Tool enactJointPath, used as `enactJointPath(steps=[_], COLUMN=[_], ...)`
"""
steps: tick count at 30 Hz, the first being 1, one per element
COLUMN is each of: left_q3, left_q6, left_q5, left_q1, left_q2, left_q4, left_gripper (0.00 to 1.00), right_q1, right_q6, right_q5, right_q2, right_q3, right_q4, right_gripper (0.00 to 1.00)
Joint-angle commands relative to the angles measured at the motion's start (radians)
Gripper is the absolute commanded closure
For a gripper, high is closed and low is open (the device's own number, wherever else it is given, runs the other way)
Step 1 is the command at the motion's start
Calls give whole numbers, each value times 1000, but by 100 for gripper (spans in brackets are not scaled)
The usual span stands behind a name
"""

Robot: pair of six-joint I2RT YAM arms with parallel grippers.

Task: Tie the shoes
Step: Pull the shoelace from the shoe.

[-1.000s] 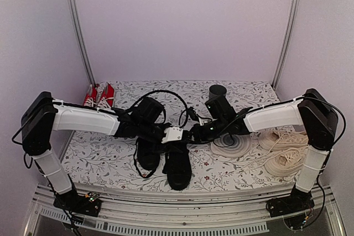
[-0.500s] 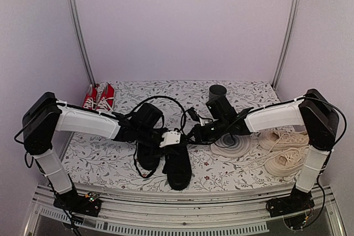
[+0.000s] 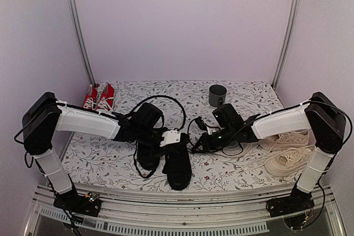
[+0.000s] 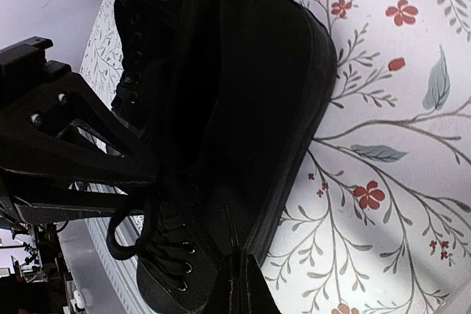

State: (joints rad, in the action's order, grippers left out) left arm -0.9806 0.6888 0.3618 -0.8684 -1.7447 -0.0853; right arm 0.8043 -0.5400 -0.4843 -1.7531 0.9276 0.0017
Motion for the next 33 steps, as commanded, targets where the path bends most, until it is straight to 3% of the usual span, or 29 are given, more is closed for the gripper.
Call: enactJointPath(steps=[1,9,12,14,17,22,27,29,33], left_q3=[14,8,7,6,13,42,69,98,150], left_q6=[-8,-11,-15,-15,-13,24,65,85,160], left_q5=[-7,-3,8,21,41,68,41,15,-65], left_q1=[15,15,14,12,9,6,-2,4,81], left_q2=[-4,-9,-2,10,41,116,180,234,301], left_q4=[7,4,7,19,42,63,7,-3,-27], left_gripper=[80,81,80,79,66,45,40,39,39], right_q1=[-4,-5,-4,-5,-6,-5,16,85,198], right_q6=[-28,-32,-15,15,52,186,464,631,1119], right_q5=[4,-13,-40,-58,-68,-33,116,225,447], right_q2=[37,31,64,93,148,263,375,398,400], right_q3=[-41,-64,-68,-70,-97,-142,-158,-169,-220], right_q4=[24,23,32,44,68,95,76,87,217], right_gripper=[98,95,83,69,59,51,46,46,45])
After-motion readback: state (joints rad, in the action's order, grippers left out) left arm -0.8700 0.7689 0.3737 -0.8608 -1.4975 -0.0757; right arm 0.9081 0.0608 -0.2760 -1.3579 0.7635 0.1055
